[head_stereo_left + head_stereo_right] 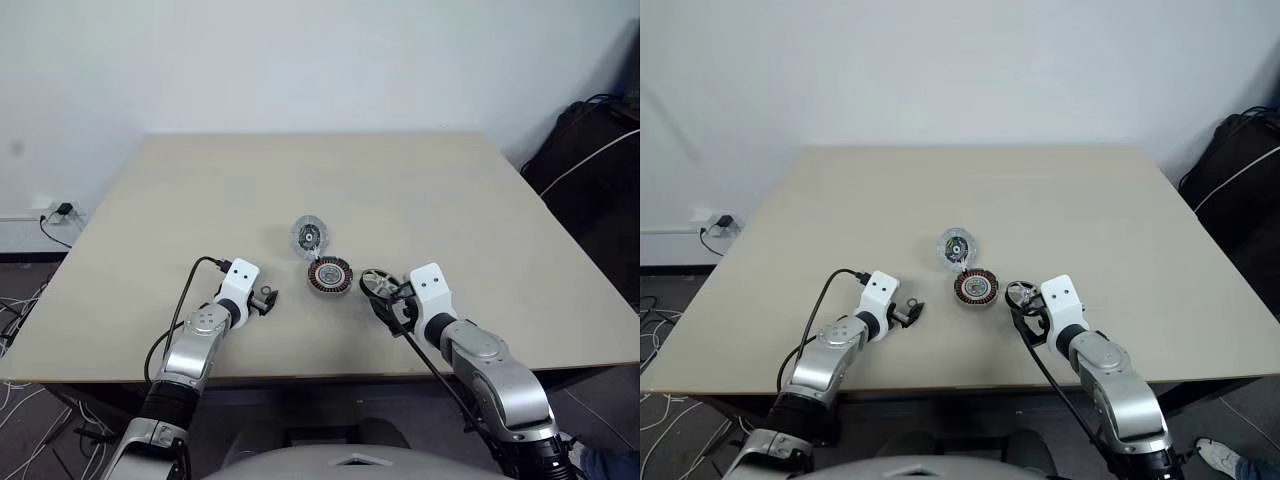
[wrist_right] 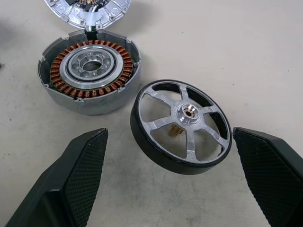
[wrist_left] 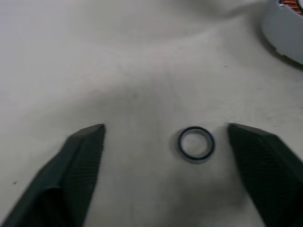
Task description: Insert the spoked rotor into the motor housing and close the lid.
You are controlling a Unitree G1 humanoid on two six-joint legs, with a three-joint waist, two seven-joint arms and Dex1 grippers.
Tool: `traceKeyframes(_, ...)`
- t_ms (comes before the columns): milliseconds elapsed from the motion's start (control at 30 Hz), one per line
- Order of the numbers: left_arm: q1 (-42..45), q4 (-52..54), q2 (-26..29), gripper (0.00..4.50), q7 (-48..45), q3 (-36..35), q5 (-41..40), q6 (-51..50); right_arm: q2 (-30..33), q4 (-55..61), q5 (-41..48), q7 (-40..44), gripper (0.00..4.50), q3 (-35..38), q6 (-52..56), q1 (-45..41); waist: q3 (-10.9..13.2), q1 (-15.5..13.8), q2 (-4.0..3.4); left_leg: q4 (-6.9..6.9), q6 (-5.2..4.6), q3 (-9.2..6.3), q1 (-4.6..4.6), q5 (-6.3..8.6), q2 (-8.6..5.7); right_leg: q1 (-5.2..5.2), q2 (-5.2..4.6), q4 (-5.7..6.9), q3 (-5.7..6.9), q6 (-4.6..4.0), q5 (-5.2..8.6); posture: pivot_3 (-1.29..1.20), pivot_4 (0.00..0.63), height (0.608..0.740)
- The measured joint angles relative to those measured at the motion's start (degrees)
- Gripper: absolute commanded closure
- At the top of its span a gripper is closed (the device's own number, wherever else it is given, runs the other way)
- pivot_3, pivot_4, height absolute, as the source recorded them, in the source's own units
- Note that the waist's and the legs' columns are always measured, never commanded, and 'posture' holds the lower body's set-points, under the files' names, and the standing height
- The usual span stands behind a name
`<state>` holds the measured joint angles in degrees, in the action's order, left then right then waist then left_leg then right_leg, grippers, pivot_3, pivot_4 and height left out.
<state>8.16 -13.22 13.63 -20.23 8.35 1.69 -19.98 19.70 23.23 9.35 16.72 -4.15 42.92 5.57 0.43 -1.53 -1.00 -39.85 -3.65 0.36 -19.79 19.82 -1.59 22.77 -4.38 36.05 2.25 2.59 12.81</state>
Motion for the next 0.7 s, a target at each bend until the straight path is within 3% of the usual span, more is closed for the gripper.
traceKeyframes(300, -0.2, 0.2, -0.1, 3.83, -0.4, 0.1, -0.7, -0.7, -0.4, 0.0, 0.0, -0.5, 0.00, 0.0, -0.3, -0.1, 0.0, 0.6, 0.05, 0.00, 0.04, 0.00, 0.00, -0.05, 0.10, 0.01, 0.00, 0.09, 0.01, -0.17, -0.09, 0.00, 0.000, 0.740)
traceKeyframes(700, -1.3, 10.9, -2.3, 3.84, -5.0, -0.9, -7.3, -4.4, -0.5, 0.0, 0.0, -0.8, 0.00, 0.1, -0.4, -0.1, 0.0, -0.1, 0.08, 0.00, 0.07, -0.02, -0.27, -0.09, 0.02, 0.25, -0.12, 0.02, 0.02, -0.18, -0.10, 0.00, 0.000, 0.740)
